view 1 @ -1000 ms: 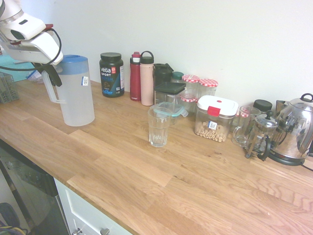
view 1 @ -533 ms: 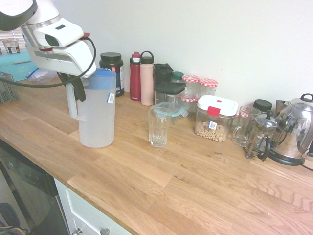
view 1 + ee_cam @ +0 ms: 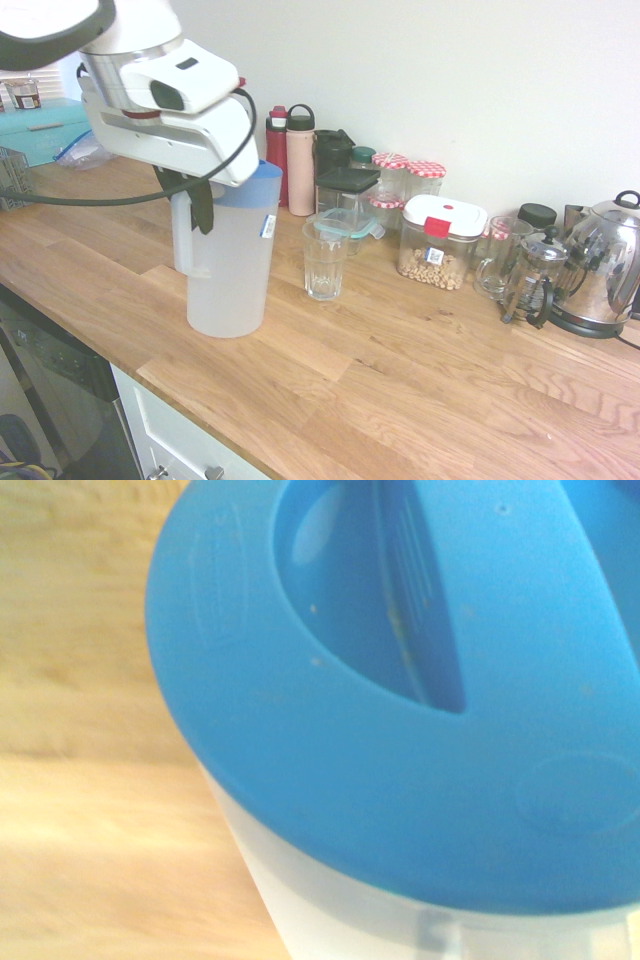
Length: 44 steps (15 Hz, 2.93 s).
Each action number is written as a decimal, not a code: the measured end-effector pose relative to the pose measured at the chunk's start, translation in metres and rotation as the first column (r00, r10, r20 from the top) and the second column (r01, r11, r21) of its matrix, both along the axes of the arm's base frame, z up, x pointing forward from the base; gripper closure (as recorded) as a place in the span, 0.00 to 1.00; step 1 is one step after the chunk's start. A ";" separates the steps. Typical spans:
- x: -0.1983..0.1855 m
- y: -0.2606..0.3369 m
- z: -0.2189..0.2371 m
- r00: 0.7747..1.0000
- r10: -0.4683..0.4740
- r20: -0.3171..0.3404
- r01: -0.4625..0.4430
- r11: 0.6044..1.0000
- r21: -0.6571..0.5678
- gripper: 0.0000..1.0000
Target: Pour me some water
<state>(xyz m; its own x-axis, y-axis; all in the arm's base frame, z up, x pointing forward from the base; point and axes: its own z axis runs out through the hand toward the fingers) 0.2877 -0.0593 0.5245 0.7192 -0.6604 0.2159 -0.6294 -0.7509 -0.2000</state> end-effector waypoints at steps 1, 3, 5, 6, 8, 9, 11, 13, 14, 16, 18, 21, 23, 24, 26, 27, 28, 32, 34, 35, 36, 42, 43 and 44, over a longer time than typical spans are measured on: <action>0.003 -0.022 -0.002 0.999 0.039 -0.004 -0.039 0.999 0.004 1.00; 0.019 -0.064 -0.001 0.990 0.137 -0.019 -0.137 0.991 -0.003 1.00; 0.046 -0.108 -0.007 0.970 0.239 -0.041 -0.240 0.970 -0.031 1.00; 0.059 -0.130 -0.012 0.955 0.292 -0.054 -0.294 0.956 -0.025 1.00; 0.084 -0.168 -0.012 0.925 0.376 -0.051 -0.376 0.926 0.008 1.00; 0.097 -0.183 -0.009 0.912 0.407 -0.051 -0.406 0.914 0.025 1.00; 0.126 -0.197 0.000 0.892 0.448 -0.060 -0.446 0.894 0.042 1.00; 0.150 -0.208 0.014 0.875 0.479 -0.068 -0.477 0.878 0.040 1.00; 0.158 -0.210 0.021 0.861 0.503 -0.078 -0.502 0.864 0.031 1.00; 0.171 -0.208 0.031 0.816 0.567 -0.109 -0.571 0.821 -0.003 1.00; 0.184 -0.192 0.037 0.759 0.623 -0.186 -0.641 0.766 -0.048 1.00; 0.200 -0.160 0.040 0.670 0.668 -0.324 -0.729 0.676 -0.112 1.00; 0.205 -0.148 0.041 0.627 0.671 -0.396 -0.764 0.630 -0.142 1.00; 0.207 -0.143 0.042 0.610 0.669 -0.424 -0.777 0.610 -0.155 1.00; 0.209 -0.134 0.047 0.579 0.655 -0.486 -0.800 0.572 -0.181 1.00; 0.210 -0.128 0.050 0.563 0.644 -0.518 -0.811 0.552 -0.195 1.00; 0.209 -0.122 0.051 0.550 0.630 -0.548 -0.819 0.534 -0.208 1.00; 0.204 -0.103 0.029 0.491 0.573 -0.656 -0.848 0.486 -0.210 1.00; 0.200 -0.092 0.013 0.467 0.545 -0.696 -0.858 0.468 -0.210 1.00; 0.199 -0.087 0.007 0.461 0.537 -0.707 -0.861 0.463 -0.210 1.00; 0.199 -0.083 0.004 0.459 0.530 -0.713 -0.862 0.461 -0.212 1.00; 0.201 -0.081 0.007 0.462 0.500 -0.732 -0.862 0.446 -0.240 1.00; 0.202 -0.081 0.009 0.468 0.488 -0.737 -0.860 0.443 -0.252 1.00; 0.203 -0.080 0.012 0.481 0.475 -0.737 -0.854 0.444 -0.272 1.00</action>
